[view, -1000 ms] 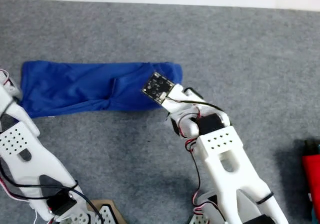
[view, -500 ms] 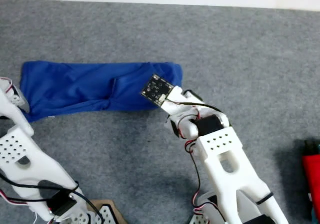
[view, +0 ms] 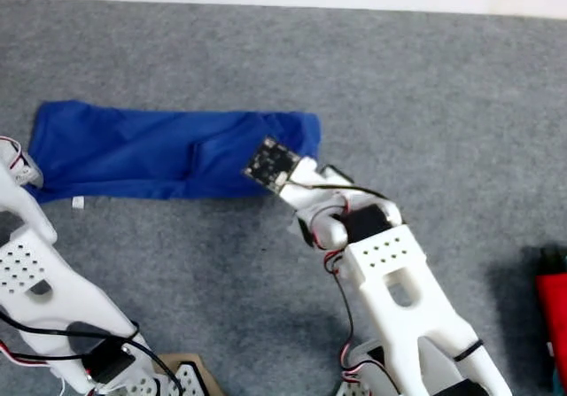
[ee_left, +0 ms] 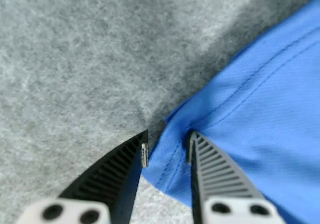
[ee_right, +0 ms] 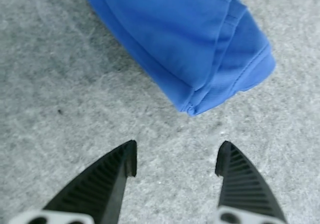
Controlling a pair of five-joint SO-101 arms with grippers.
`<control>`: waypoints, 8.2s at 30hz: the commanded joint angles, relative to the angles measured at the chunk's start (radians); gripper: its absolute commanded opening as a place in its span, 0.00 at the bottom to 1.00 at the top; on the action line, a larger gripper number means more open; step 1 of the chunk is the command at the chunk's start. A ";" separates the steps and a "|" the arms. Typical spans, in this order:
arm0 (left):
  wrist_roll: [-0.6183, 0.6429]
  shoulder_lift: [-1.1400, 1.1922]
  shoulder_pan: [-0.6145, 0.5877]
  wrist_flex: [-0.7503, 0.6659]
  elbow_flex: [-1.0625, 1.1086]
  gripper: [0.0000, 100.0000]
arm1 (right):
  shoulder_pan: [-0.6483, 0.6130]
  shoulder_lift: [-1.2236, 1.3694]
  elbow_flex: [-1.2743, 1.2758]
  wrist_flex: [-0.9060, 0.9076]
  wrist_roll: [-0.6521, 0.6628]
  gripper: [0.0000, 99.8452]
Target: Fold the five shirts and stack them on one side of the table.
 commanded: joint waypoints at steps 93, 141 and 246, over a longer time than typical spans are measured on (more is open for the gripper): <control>0.212 -0.581 1.020 0.316 -0.139 0.36 | 0.114 -0.731 0.581 -0.041 -0.434 0.26; 0.509 -0.575 0.625 -0.057 0.493 0.36 | 0.074 0.723 -0.467 -0.409 -0.526 0.08; 0.509 -0.575 0.631 -0.132 0.556 0.36 | 0.808 0.598 -1.515 0.664 -0.586 0.01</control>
